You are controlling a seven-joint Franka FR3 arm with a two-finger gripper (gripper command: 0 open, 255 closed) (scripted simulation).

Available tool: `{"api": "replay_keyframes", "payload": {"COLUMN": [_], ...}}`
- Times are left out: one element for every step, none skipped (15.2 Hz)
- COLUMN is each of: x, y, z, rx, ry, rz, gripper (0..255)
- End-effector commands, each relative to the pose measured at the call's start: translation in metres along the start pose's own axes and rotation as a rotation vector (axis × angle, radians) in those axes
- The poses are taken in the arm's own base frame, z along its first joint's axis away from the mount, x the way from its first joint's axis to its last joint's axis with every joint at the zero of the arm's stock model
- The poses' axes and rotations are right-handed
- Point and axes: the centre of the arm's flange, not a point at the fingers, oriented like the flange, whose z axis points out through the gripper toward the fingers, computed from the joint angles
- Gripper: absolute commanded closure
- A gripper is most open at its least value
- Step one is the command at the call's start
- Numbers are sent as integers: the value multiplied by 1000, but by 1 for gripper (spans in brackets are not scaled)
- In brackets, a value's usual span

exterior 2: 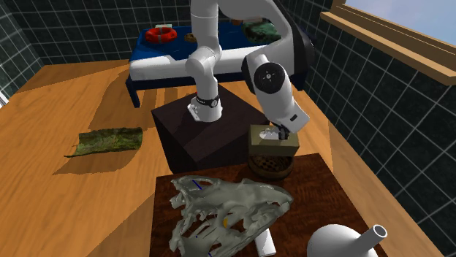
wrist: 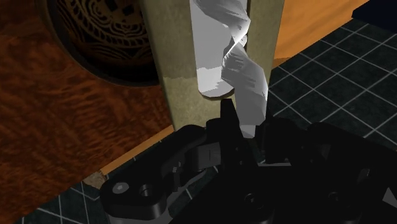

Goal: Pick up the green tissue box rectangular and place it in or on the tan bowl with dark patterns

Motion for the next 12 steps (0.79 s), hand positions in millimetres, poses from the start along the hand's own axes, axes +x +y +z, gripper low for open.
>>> {"api": "replay_keyframes", "payload": {"x": [-5,-6,-6,-6,-6,-6,-6,-6,-6,-6,-7,-7], "y": [7,9,9,9,9,9,9,9,9,9,9,9], "z": [9,13,13,13,13,13,13,13,13,13,12,12], "rx": [0,0,0,0,0,0,0,0,0,0,0,0], "ry": [0,0,0,0,0,0,0,0,0,0,0,0], "rz": [0,0,0,0,0,0,0,0,0,0,0,0], "gripper": [255,255,255,255,255,255,255,255,255,0,0,0]}}
